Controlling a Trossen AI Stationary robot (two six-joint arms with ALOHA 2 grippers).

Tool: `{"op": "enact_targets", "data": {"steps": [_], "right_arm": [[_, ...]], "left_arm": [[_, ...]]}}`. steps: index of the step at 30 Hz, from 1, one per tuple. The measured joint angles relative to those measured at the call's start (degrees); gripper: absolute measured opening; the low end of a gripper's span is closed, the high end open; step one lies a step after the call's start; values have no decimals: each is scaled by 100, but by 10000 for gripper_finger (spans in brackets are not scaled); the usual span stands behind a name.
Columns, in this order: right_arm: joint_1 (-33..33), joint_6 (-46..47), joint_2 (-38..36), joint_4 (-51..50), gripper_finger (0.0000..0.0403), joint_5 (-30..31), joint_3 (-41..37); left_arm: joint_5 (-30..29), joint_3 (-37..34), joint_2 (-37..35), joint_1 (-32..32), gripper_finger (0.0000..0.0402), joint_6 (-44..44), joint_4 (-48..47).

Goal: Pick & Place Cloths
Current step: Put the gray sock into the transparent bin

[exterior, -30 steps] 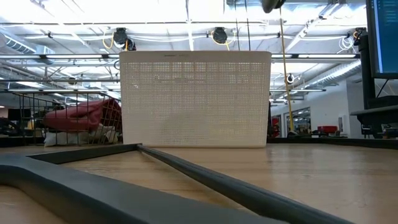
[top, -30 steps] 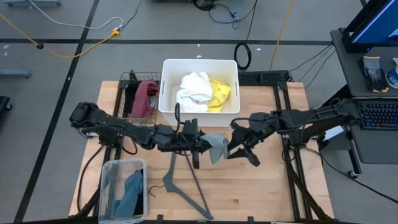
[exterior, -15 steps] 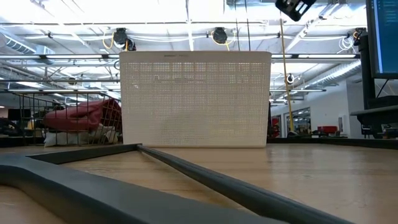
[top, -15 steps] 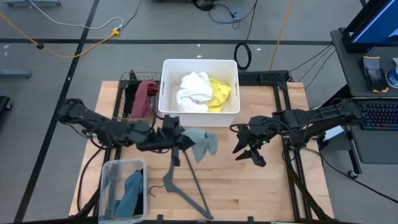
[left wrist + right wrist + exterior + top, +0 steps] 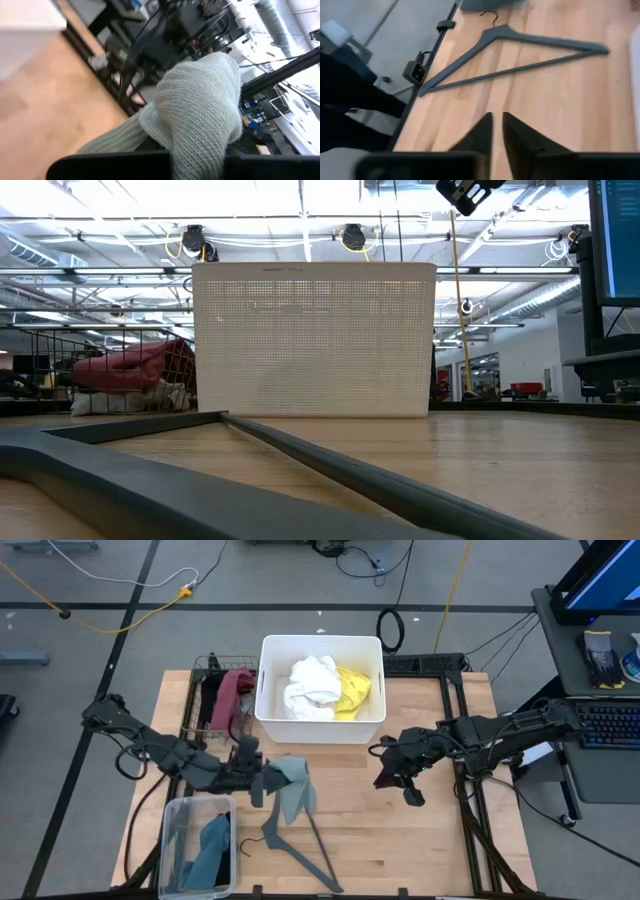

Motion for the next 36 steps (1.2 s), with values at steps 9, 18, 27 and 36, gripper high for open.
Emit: {"op": "enact_targets", "data": {"steps": [9,18,27,36], "right_arm": [[-92,-205,-166,85,5,182,0],[-90,-410,-767,154,1,178,0],[-90,-618,-1464,135,1,174,-3],[-92,-473,-2293,567,0,179,-775]], "left_arm": [[218,326,11,-241,6,-1365,-1162],[227,1245,11,-330,6,-2364,-3105],[1301,1314,74,-325,6,-3815,-4041],[2595,1318,187,-400,6,-5015,-4932]]}}
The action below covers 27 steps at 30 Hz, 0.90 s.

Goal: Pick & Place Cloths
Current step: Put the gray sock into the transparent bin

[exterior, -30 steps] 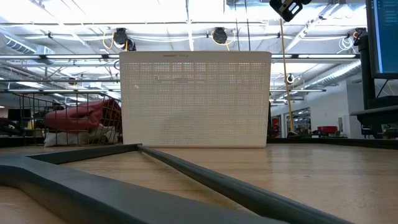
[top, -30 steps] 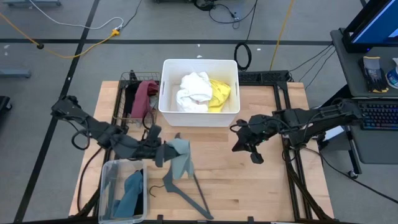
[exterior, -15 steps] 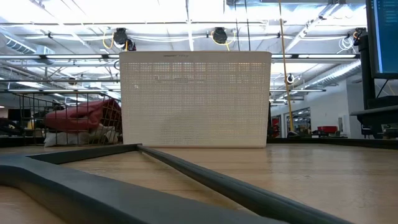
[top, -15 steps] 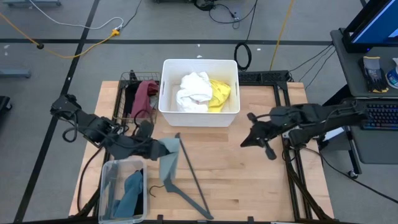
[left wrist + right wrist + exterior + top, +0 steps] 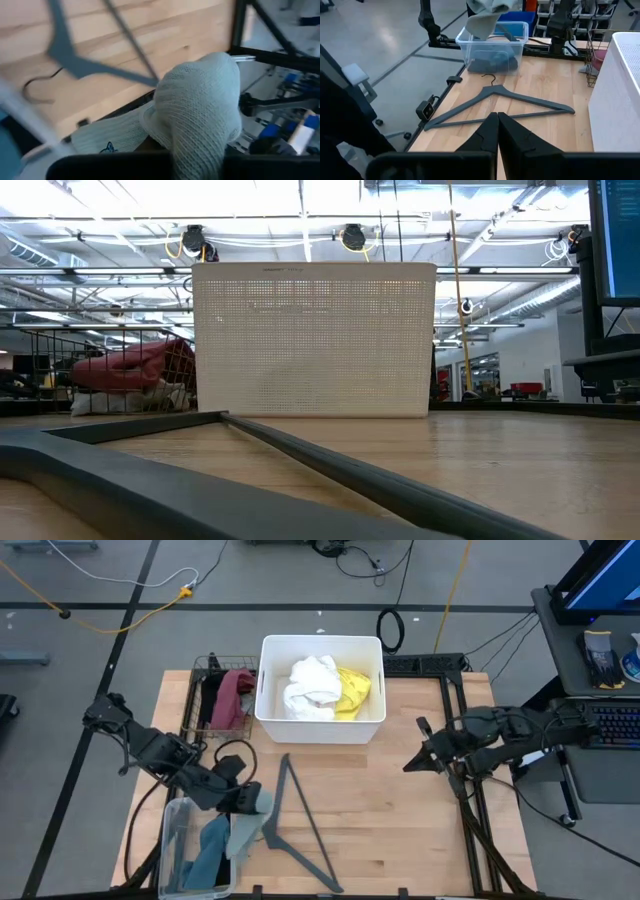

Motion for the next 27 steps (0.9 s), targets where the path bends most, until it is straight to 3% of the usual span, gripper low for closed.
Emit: {"op": "enact_targets", "data": {"steps": [10,27], "right_arm": [[0,217,-752,510,0,36,-844],[-2,390,-1302,512,0,471,-1067]], "left_arm": [[694,0,-3,-231,6,-951,-1051],[1361,-7,539,-1083,6,-2431,-1944]]}}
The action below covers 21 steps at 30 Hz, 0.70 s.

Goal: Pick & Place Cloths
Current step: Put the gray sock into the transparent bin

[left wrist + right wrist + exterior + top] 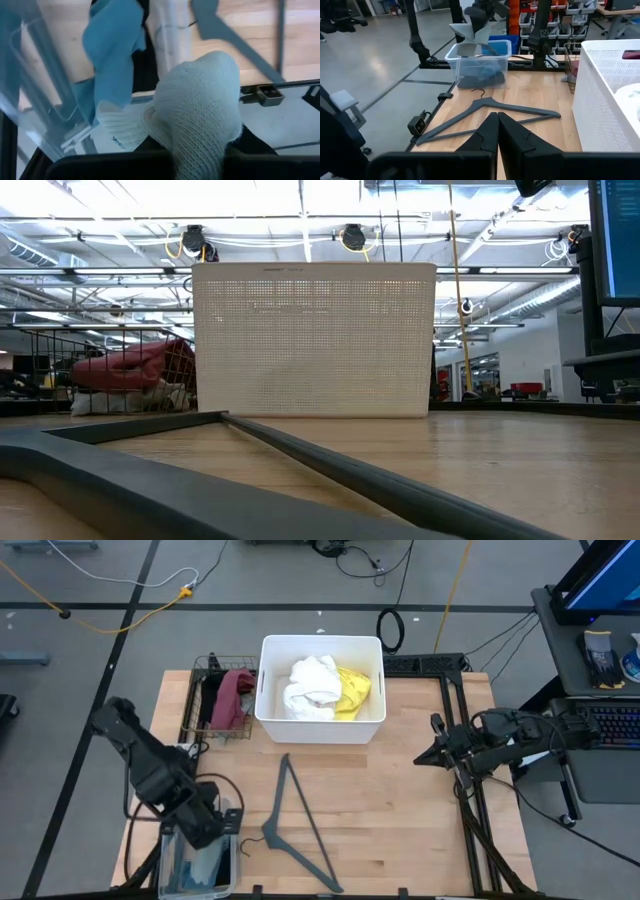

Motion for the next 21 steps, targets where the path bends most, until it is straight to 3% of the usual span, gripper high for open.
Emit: {"op": "enact_targets", "data": {"steps": [4,16,21], "right_arm": [[0,20,4,2,0,0,0],[0,46,4,261,0,-14,0],[0,171,4,267,0,-20,0]], "left_arm": [[71,-2,169,-250,6,-372,-41],[321,-16,824,-445,5,-322,-722],[617,-437,837,-584,5,-329,-538]]}}
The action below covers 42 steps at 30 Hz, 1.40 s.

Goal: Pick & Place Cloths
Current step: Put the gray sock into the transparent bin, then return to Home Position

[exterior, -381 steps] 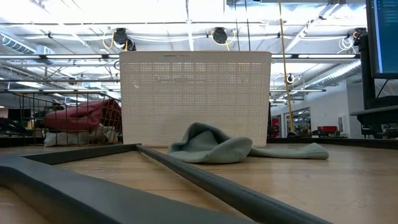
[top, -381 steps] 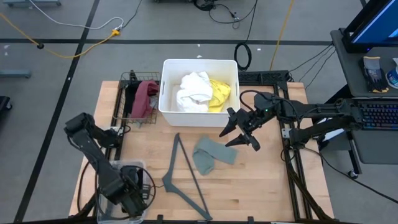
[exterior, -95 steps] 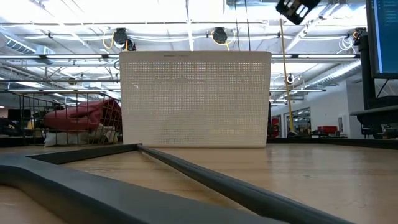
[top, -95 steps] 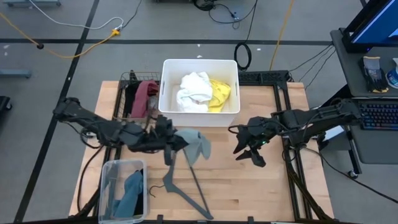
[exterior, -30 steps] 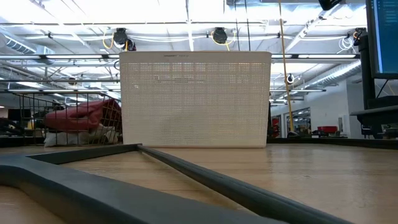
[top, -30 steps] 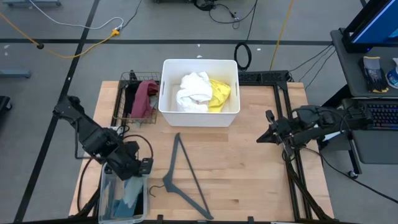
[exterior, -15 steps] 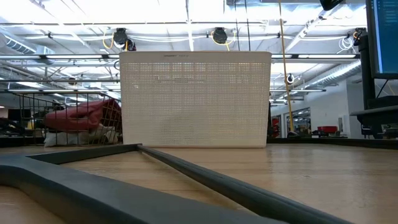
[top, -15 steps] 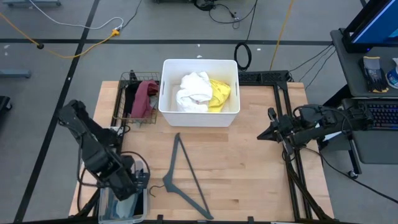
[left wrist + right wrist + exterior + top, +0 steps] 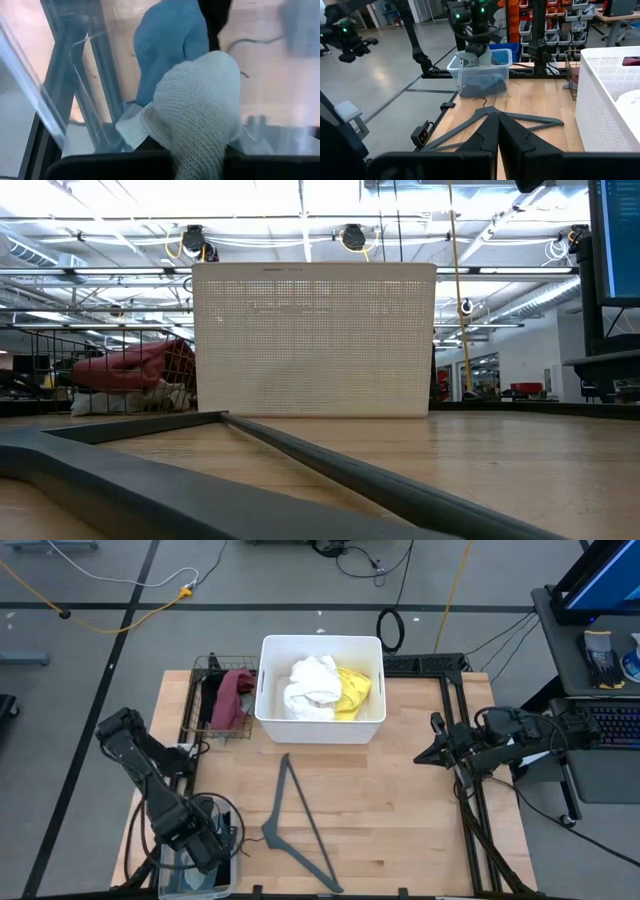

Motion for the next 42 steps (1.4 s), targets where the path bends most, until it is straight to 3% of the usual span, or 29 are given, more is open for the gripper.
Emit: {"op": "enact_targets", "data": {"steps": [13,24,31,38,40,42], "right_arm": [[0,175,1,13,0,26,0],[0,177,7,44,0,39,0],[0,177,7,44,0,33,0],[0,177,7,42,0,26,0],[0,177,7,43,0,24,0],[0,177,7,42,0,24,0]], "left_arm": [[9,-1361,0,-98,13,369,1259],[2,-1421,-5,-151,29,445,1346],[51,-1415,-366,-151,138,563,1329],[385,-1412,-1311,-125,244,437,1501],[296,-1410,-1667,-127,261,252,1632],[-161,-1406,-1994,-127,273,118,1663]]}}
